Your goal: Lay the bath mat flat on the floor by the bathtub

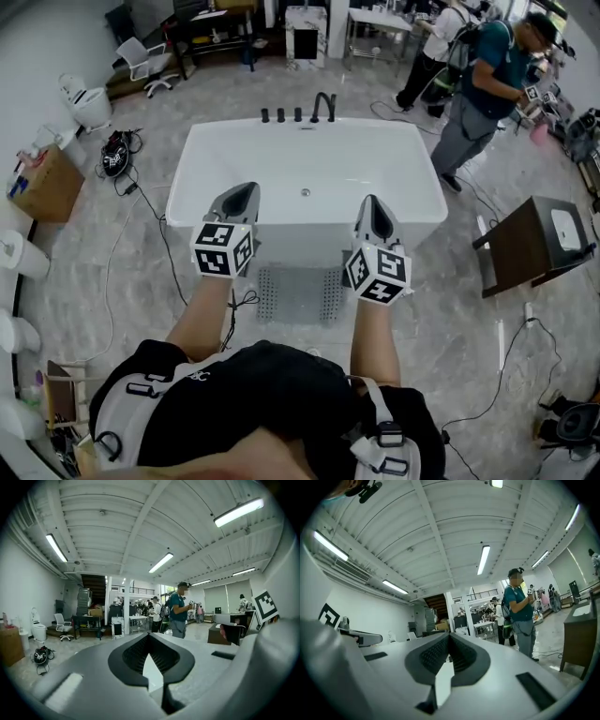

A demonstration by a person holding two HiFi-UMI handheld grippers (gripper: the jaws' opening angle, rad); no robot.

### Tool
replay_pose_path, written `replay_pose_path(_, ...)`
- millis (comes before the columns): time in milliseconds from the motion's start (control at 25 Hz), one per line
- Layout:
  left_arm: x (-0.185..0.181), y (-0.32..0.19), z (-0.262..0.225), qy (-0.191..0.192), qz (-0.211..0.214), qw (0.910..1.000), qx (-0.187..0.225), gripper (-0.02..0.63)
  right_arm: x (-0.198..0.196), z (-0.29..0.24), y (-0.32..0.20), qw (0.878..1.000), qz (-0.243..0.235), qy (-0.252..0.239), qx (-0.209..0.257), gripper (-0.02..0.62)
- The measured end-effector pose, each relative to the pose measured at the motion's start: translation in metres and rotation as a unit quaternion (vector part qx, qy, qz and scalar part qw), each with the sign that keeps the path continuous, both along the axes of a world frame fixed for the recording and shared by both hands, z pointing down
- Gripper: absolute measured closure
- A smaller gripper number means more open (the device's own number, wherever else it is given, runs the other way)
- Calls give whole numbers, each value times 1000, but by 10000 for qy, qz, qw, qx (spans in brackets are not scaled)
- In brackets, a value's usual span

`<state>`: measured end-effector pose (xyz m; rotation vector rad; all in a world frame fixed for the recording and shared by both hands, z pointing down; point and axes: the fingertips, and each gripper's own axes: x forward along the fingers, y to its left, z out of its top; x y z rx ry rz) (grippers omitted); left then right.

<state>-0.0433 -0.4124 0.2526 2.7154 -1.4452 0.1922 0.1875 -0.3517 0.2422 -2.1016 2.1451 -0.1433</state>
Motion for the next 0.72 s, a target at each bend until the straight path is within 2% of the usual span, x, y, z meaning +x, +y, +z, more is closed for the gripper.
replay_pose_path(280,-3,11,-1,-103,-47,9999,25,601,-8,2,5,9998,-148,109,-10,589)
replay_pose_path(480,-5,24,1,65,4,10000,-64,601,-14,14,13,9996,-231,157,-105,589)
replay_pose_path(720,-6,32,-1,65,-40,10000,5,601,-12,16,18,9994,-248,177,-138,589)
